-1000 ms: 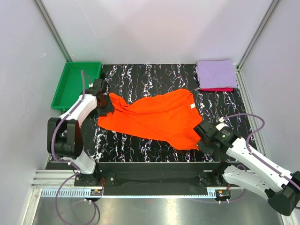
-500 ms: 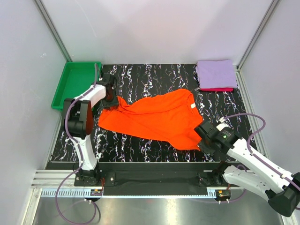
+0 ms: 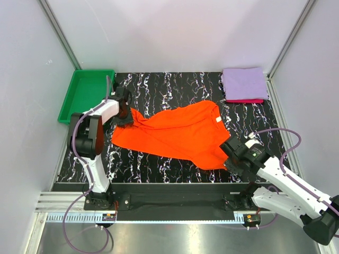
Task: Fold and stack the t-shirts
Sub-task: Flatten the tshirt out
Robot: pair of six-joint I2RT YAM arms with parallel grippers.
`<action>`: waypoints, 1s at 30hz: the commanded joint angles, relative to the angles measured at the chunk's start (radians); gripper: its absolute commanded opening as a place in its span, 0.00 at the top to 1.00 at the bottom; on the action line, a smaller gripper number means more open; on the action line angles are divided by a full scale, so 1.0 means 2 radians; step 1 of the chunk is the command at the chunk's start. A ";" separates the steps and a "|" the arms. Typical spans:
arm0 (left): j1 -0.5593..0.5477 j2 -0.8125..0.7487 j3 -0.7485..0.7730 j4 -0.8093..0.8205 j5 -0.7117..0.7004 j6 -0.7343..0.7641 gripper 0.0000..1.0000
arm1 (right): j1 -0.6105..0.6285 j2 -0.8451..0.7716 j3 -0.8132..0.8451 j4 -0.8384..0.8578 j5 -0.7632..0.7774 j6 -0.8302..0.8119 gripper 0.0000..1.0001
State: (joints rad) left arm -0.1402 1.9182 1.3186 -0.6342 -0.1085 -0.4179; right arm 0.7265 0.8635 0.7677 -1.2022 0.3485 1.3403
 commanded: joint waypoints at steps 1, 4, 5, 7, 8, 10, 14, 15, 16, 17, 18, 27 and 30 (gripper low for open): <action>-0.003 -0.037 -0.013 0.031 0.003 -0.005 0.59 | -0.003 0.002 0.007 -0.009 0.021 0.011 1.00; -0.006 -0.073 -0.047 0.062 0.001 -0.006 0.60 | -0.003 0.003 0.006 -0.006 0.019 0.010 1.00; -0.007 -0.079 -0.058 0.069 0.001 -0.005 0.60 | -0.003 0.003 0.004 -0.006 0.018 0.011 1.00; -0.007 -0.081 -0.060 0.076 0.010 -0.001 0.60 | -0.003 0.002 0.003 -0.005 0.016 0.012 1.00; -0.007 -0.073 -0.049 0.072 0.016 0.000 0.59 | -0.003 0.001 0.001 -0.004 0.015 0.012 1.00; -0.007 -0.049 -0.037 0.059 0.020 0.005 0.57 | -0.003 0.000 0.000 -0.004 0.014 0.013 1.00; -0.007 -0.030 -0.020 0.059 0.023 0.010 0.56 | -0.003 -0.001 0.003 -0.007 0.014 0.012 1.00; -0.007 -0.025 -0.012 0.057 0.023 0.010 0.56 | -0.004 -0.001 0.003 -0.007 0.014 0.012 1.00; -0.007 -0.021 -0.009 0.055 0.022 0.011 0.56 | -0.003 -0.001 0.002 -0.009 0.014 0.013 1.00; -0.008 -0.014 -0.007 0.054 0.022 0.011 0.56 | -0.003 -0.002 0.002 -0.009 0.013 0.013 1.00; -0.007 -0.012 -0.004 0.054 0.019 0.011 0.56 | -0.004 -0.004 0.001 -0.010 0.014 0.014 1.00; -0.007 0.013 0.009 0.048 0.000 0.030 0.62 | -0.003 -0.001 0.003 -0.010 0.014 0.011 1.00; -0.007 0.003 -0.003 0.052 0.002 0.026 0.68 | -0.004 0.001 0.006 -0.009 0.015 0.009 1.00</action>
State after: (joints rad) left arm -0.1520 1.9331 1.3041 -0.5533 -0.0895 -0.3779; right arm 0.7265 0.8635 0.7662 -1.2018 0.3473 1.3434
